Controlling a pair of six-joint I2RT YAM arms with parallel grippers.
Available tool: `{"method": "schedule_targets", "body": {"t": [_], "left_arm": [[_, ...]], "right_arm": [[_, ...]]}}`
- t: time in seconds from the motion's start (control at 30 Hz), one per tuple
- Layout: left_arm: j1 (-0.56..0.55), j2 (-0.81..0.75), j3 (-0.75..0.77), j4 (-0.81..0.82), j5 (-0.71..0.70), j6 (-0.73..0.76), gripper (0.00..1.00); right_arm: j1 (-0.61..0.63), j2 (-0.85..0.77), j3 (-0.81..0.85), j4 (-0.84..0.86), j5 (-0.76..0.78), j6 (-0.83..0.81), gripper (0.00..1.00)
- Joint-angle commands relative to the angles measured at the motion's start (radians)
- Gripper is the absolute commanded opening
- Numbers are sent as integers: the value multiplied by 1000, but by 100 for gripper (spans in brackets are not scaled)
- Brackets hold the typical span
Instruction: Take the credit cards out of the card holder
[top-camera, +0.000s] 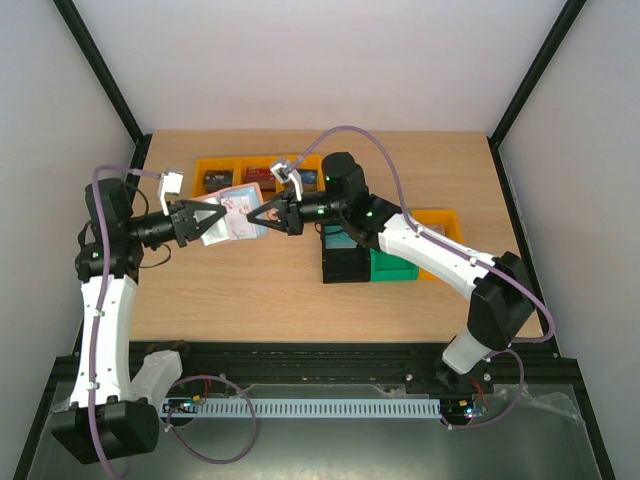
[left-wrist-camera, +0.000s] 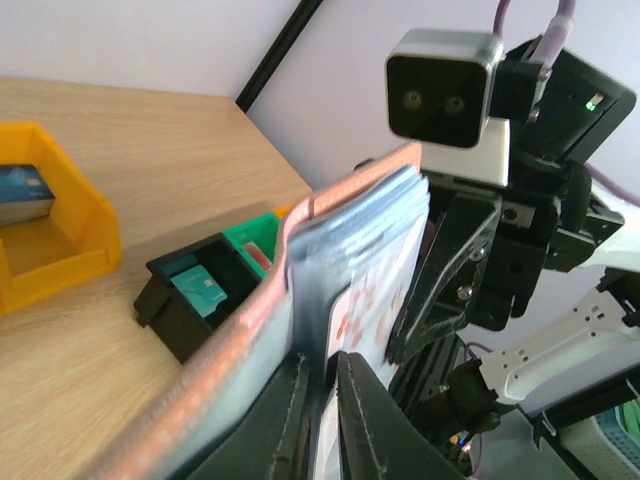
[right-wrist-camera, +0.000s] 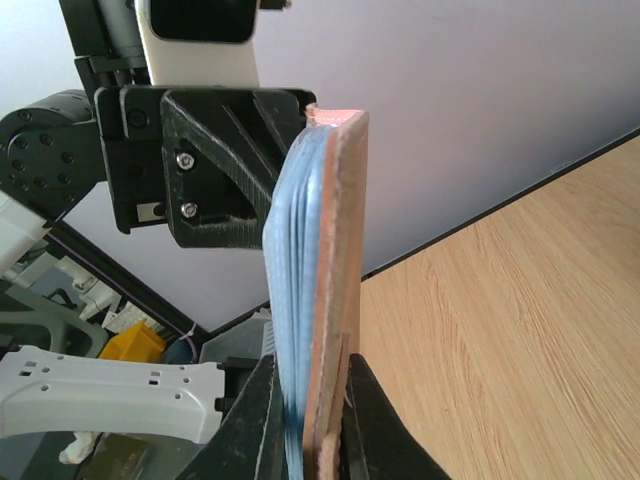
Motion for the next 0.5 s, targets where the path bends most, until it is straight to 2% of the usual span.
{"method": "schedule_targets", "body": {"t": [0.0, 0.27, 0.47], "left_arm": [[-16, -18, -40, 13, -23, -29, 14], [-28, -30, -64, 8, 12, -30, 16], [-34, -29, -59, 9, 44, -21, 2]], "right_arm": [[-6, -47, 1, 79, -37, 6, 2], [-7, -58, 2, 101, -52, 17, 2], [-7, -51, 1, 115, -56, 32, 2]]}}
